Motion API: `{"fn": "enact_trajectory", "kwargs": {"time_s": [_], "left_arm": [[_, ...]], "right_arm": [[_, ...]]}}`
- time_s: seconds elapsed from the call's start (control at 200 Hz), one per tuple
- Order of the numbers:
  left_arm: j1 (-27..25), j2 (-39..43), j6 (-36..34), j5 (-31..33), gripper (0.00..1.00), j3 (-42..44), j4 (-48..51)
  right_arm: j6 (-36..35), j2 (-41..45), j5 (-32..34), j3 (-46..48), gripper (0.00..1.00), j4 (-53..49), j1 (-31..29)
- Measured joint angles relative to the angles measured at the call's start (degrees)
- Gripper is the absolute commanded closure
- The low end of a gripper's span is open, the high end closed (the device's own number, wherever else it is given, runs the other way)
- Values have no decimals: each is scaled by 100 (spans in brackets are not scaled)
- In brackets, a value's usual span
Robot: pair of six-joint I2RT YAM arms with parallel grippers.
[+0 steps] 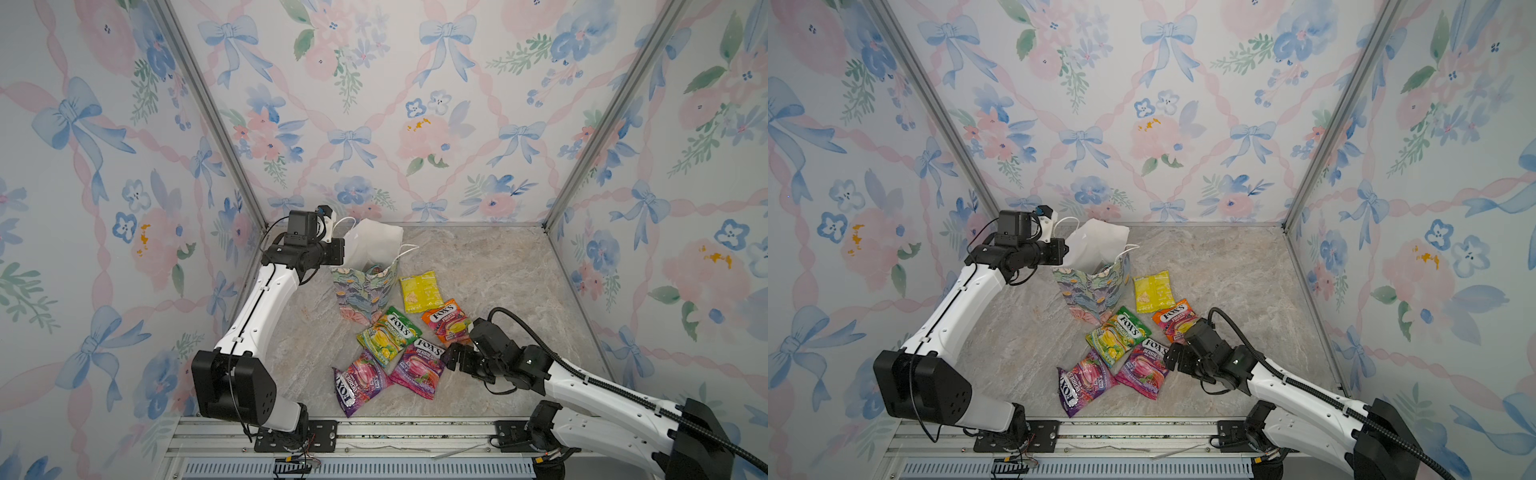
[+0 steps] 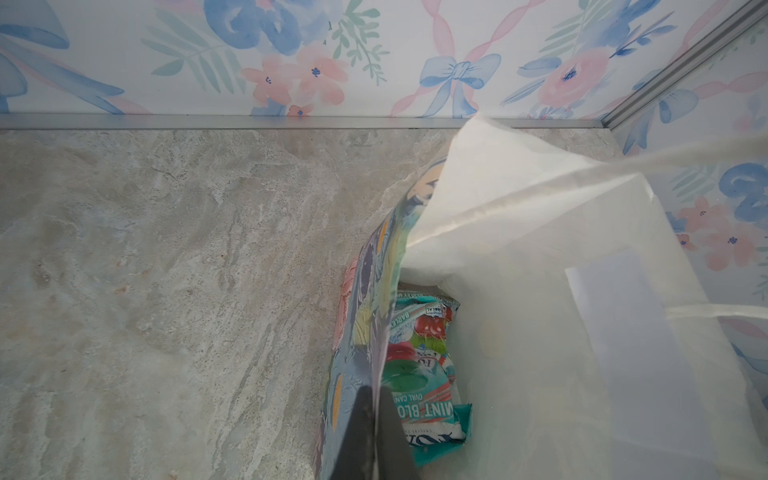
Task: Place the snacks into the paper bag
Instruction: 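Move the right gripper back down to the purple Fox's berries packet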
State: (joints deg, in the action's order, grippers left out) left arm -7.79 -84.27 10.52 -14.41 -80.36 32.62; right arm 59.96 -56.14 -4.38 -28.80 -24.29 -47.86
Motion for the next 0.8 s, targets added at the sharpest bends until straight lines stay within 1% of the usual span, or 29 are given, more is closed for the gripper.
{"fn": "enact_trajectory", "kwargs": {"time_s": [0.2,0.445,0.675,0.8], "left_arm": [[0,-4,0,-4,100,0,-4],[0,-4,0,-9,100,0,-9],[0,-4,2,-24,100,2,-17],[0,-4,2,-31,100,2,-17]], "right_arm": [[142,-208,-238,122,10,345,0],[199,-914,-514,129,27,935,-15],[223,-1303,-754,151,31,1373,-9],[229,-1506,-883,175,31,1692,22]]}}
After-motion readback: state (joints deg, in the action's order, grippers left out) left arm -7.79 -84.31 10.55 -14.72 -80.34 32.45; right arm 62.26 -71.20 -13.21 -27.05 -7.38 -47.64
